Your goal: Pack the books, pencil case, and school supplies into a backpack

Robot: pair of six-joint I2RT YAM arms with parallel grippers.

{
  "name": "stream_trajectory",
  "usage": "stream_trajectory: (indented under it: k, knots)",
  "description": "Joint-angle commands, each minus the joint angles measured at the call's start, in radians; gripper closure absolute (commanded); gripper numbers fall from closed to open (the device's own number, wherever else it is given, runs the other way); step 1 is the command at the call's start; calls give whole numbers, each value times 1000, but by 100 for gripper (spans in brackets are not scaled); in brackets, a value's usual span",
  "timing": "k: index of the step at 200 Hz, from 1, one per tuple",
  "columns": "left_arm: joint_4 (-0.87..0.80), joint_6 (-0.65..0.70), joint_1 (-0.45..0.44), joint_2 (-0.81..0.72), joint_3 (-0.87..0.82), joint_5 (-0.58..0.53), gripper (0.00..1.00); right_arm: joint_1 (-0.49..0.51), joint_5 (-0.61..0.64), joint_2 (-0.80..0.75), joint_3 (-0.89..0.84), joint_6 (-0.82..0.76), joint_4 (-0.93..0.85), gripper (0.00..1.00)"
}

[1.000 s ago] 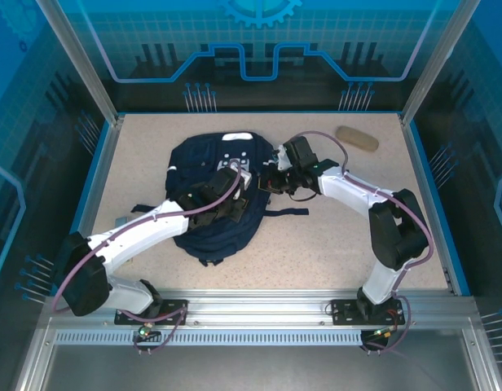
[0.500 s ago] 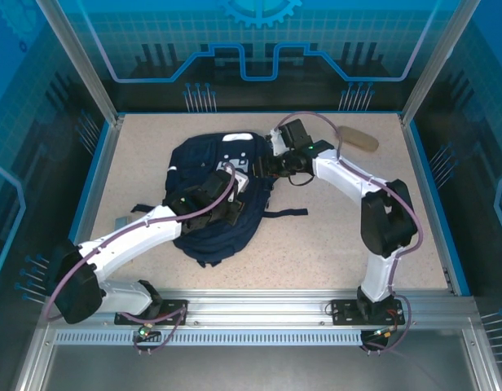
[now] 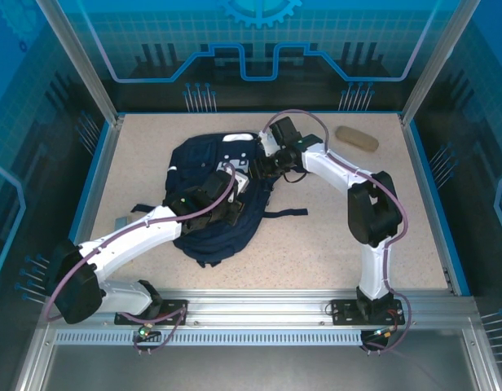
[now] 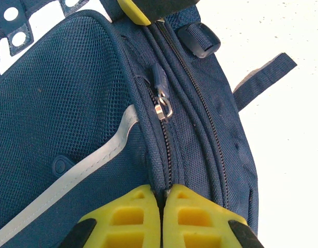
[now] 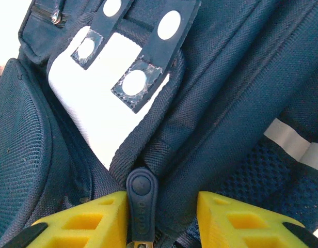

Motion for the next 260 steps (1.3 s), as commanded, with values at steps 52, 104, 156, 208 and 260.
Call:
stream_trajectory:
  k: [52,104,156,208,260]
  knots:
    - [68,-13,0,-18,1,6,100,-7,-4,-35,8,11,-30,87]
    - [79,-39,1,-4,5,-26,100,-27,-57,-155,-106,69,52,97]
    - [104,-76,1,48,23,-13,100,-21,-96,-246,-226,189,79,94]
    - [114,-73,1,81,49,-8,100,-8,-31,-295,-311,263,92,90]
    - [112,-69,3,82,53,-5,100,-8,-51,-289,-323,233,116,98]
